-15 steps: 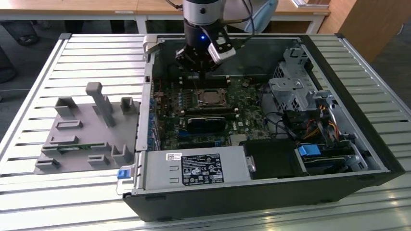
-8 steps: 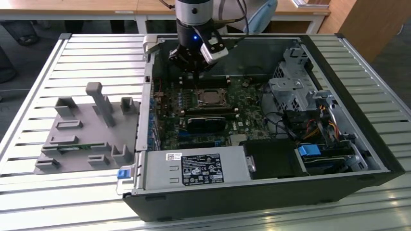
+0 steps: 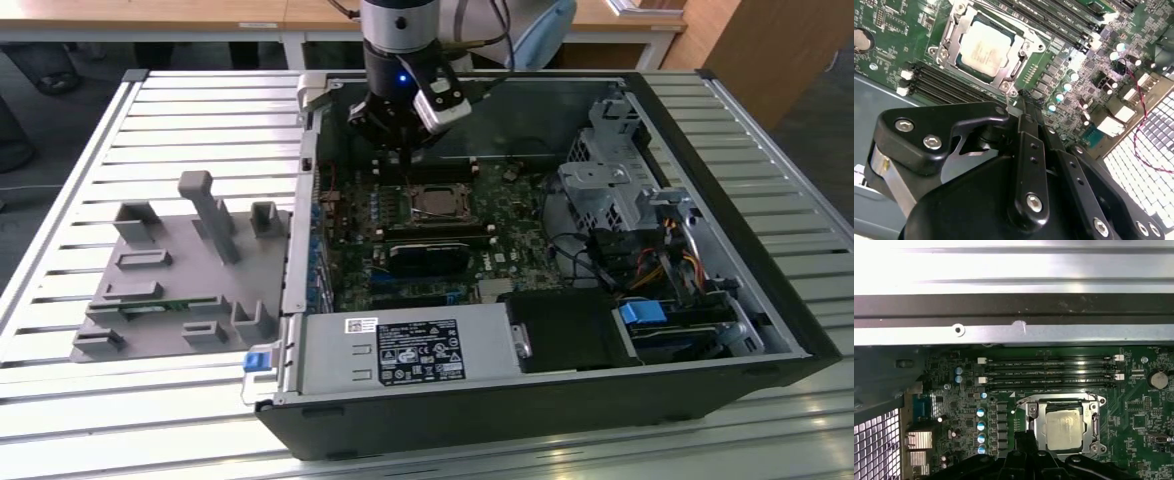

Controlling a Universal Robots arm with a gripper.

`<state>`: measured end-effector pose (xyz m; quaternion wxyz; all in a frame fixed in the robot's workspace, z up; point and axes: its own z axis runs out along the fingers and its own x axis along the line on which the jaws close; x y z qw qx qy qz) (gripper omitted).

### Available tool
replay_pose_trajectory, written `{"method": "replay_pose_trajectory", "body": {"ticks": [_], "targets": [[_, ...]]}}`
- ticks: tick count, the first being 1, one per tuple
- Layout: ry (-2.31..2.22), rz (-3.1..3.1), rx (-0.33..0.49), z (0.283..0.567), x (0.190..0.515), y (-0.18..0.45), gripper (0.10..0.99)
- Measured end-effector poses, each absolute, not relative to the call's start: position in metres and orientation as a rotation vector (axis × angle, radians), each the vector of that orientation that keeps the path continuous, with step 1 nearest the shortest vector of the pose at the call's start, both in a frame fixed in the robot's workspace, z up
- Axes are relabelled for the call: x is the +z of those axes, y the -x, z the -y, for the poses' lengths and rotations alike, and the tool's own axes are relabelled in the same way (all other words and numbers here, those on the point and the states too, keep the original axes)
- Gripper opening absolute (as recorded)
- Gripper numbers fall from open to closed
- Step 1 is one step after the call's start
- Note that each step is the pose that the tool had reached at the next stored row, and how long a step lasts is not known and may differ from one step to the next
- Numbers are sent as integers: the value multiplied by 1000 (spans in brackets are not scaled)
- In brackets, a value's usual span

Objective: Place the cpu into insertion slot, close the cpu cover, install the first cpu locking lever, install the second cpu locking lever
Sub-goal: 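Install the first cpu locking lever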

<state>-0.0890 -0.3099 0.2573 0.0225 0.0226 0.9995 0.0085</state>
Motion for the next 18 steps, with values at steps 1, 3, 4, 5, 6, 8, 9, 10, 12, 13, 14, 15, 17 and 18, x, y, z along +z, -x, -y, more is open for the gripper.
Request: {"method": "replay_pose_trajectory", "body": {"ticks": [1, 3, 4, 5, 6, 8, 9, 10, 12, 13, 14, 15, 17, 18], "targets": [[-70, -3095, 26, 310, 257, 90, 106], [-69, -3094, 26, 310, 257, 94, 106], [-69, -3094, 26, 310, 257, 97, 106], [-70, -3094, 26, 310, 257, 99, 106], [-70, -3094, 26, 310, 257, 102, 106], [-69, -3093, 26, 310, 257, 105, 106], [-69, -3093, 27, 309, 257, 105, 106], [-69, -3094, 26, 309, 257, 106, 106], [-67, -3094, 27, 294, 254, 108, 106], [-67, -3094, 26, 294, 254, 108, 106], [-67, -3094, 26, 295, 254, 108, 106], [-67, -3094, 26, 299, 254, 108, 106], [-67, -3094, 26, 301, 254, 108, 106], [-67, -3094, 27, 303, 254, 108, 106]]}}
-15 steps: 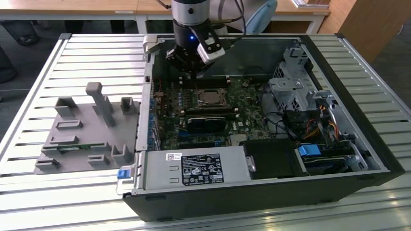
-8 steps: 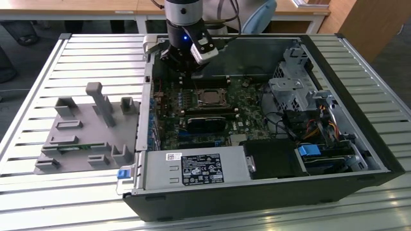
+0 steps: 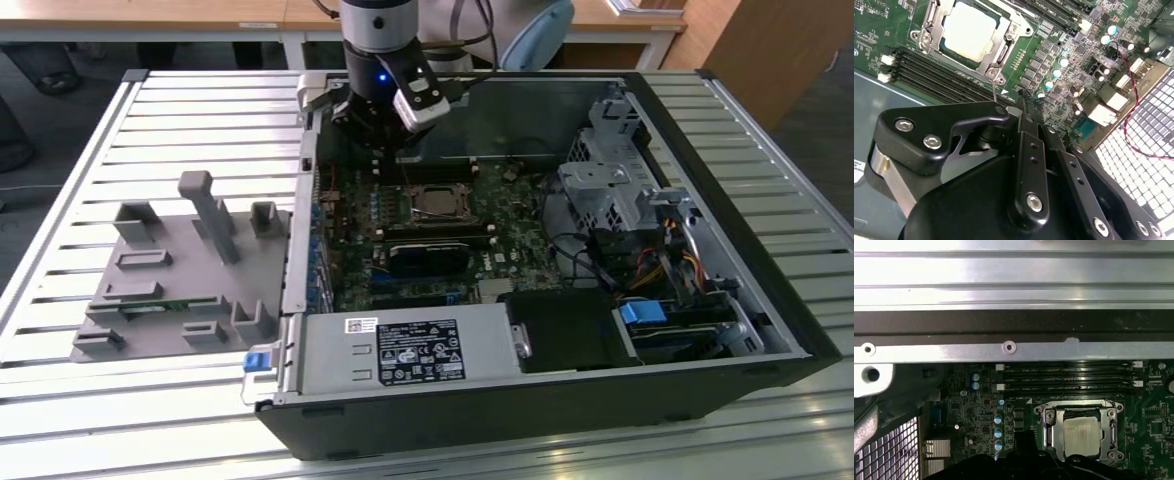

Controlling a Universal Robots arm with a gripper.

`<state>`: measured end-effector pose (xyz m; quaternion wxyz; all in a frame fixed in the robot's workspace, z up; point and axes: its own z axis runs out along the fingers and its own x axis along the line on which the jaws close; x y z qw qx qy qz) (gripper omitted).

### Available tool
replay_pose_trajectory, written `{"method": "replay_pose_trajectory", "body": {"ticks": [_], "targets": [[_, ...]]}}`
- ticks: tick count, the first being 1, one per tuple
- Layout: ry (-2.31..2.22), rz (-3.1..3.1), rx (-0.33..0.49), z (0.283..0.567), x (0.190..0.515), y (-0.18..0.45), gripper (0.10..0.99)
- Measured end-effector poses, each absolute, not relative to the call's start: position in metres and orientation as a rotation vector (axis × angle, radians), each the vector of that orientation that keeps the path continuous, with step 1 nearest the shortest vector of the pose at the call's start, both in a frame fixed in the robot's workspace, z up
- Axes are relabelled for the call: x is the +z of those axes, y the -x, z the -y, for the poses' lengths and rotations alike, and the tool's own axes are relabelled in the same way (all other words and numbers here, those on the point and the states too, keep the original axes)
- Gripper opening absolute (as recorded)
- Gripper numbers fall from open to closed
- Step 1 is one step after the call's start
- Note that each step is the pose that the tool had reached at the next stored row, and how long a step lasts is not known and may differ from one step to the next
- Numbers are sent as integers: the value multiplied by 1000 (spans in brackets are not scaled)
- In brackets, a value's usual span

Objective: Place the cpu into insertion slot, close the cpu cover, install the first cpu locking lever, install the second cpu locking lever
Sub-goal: 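Install the first cpu locking lever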

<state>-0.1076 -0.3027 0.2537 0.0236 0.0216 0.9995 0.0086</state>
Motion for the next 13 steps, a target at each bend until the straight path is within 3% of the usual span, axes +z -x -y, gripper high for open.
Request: {"method": "replay_pose_trajectory", "body": {"ticks": [13], "targets": [[-67, -3094, 27, 300, 254, 108, 106]]}}
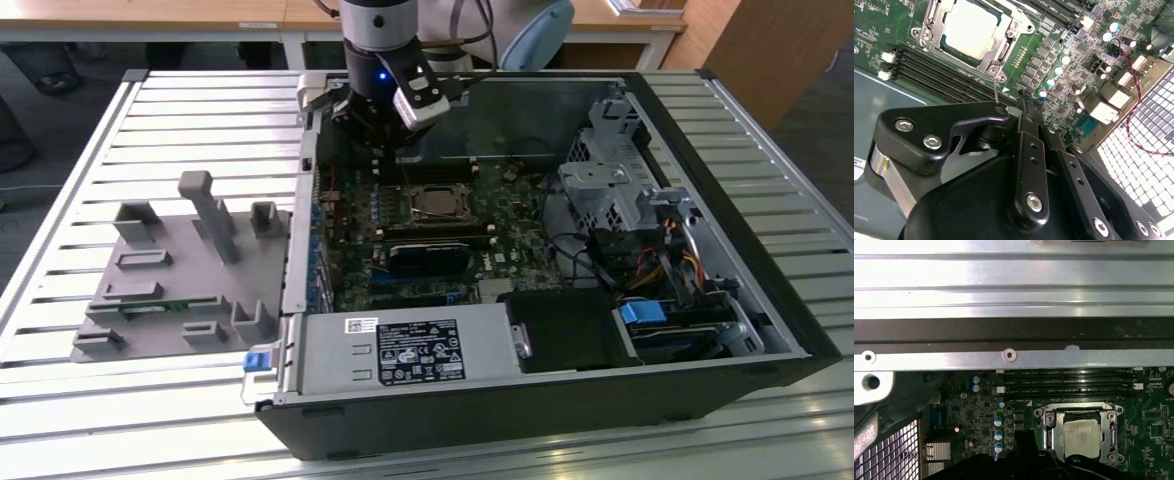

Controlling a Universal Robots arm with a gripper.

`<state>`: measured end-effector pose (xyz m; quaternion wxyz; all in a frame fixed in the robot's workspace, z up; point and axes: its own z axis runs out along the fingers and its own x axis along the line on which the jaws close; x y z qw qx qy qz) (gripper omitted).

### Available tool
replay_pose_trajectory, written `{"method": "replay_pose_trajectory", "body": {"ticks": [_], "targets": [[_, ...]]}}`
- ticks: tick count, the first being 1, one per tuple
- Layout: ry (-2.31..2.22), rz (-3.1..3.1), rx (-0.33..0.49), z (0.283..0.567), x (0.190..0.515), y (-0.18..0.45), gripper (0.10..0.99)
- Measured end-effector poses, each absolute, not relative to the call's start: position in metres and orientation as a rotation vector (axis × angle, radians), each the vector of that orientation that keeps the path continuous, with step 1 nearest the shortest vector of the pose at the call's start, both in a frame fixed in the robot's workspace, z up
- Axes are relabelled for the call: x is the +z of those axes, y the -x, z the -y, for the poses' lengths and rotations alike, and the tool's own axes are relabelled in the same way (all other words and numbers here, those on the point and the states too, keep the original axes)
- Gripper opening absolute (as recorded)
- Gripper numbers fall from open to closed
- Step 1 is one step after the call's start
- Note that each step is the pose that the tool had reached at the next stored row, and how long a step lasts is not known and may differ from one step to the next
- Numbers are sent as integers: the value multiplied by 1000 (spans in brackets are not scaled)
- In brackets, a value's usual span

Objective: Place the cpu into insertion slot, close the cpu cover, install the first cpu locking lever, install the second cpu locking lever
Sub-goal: 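Install the first cpu locking lever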

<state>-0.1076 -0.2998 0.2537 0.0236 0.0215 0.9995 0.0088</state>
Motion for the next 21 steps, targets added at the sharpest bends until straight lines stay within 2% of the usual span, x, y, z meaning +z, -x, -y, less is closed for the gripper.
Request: {"method": "replay_pose_trajectory", "body": {"ticks": [21], "targets": [[-76, -3093, 31, 294, 253, 108, 106]]}}
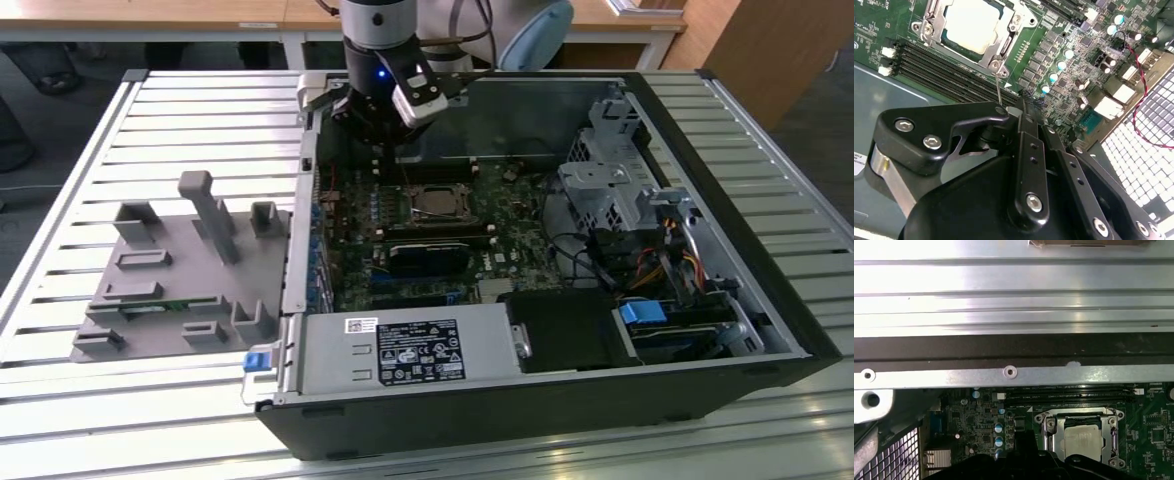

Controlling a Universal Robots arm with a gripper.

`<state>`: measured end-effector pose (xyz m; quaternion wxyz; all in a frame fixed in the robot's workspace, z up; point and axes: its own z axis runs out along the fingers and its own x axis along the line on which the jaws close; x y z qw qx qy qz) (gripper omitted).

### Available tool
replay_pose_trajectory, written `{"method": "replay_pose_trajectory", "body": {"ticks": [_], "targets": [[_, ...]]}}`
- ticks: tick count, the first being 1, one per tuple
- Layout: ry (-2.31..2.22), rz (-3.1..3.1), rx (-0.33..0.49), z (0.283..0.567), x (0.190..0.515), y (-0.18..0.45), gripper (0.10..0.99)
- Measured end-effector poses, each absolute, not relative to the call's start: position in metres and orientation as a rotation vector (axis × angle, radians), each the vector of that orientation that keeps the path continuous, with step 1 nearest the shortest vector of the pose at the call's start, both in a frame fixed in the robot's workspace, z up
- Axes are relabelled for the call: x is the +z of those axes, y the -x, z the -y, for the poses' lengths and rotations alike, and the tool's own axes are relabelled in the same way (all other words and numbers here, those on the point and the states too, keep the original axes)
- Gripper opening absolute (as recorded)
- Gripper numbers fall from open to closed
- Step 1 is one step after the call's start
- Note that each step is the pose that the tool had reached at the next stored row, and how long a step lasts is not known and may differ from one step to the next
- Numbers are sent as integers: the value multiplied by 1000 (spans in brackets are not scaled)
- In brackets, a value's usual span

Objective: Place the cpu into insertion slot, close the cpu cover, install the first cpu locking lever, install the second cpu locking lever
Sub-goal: 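Install the first cpu locking lever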

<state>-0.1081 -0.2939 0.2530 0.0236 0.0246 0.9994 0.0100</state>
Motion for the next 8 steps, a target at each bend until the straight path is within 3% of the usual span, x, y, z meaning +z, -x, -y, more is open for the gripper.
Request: {"method": "replay_pose_trajectory", "body": {"ticks": [8], "targets": [[-76, -3093, 33, 291, 252, 108, 106]]}}
